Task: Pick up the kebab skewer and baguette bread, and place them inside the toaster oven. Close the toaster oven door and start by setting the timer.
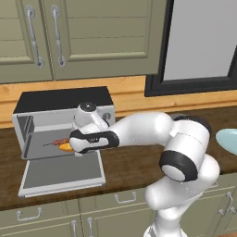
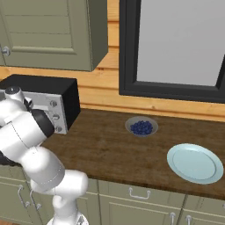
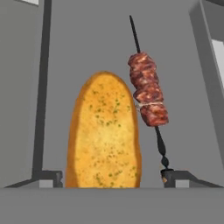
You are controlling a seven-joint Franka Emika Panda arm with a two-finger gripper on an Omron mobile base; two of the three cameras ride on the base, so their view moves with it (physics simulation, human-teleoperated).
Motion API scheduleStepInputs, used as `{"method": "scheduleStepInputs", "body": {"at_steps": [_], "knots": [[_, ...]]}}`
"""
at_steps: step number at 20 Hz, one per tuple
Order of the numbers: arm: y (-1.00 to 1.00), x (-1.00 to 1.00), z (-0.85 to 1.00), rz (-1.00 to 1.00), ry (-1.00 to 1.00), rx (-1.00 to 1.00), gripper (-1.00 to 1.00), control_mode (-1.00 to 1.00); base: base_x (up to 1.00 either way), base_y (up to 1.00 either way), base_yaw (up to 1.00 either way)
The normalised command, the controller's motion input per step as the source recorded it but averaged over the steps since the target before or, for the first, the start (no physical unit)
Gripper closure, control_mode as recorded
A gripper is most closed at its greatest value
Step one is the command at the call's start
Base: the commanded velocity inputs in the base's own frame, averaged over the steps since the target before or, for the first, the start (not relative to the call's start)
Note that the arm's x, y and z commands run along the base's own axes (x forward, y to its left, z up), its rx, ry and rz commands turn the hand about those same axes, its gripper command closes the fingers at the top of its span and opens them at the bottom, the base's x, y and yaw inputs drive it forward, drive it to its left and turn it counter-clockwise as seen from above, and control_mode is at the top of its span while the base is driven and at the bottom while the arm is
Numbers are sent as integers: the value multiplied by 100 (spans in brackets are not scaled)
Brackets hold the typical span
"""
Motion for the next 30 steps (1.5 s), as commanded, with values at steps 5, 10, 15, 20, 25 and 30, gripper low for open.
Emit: {"method": "scheduleStepInputs", "body": {"at_steps": [5,10,15,20,25,30], "knots": [[2,-13,43,1,-1,0,-100,-100,0,0,0],[0,-61,25,-6,0,2,-100,-100,0,0,0],[-1,-98,0,-40,1,9,-100,-100,0,0,0],[-17,-87,0,-57,13,14,-100,-100,0,0,0],[-45,-58,0,-56,22,12,-100,-100,0,0,0],[-24,-15,-1,-53,28,18,-100,-100,0,0,0]]}}
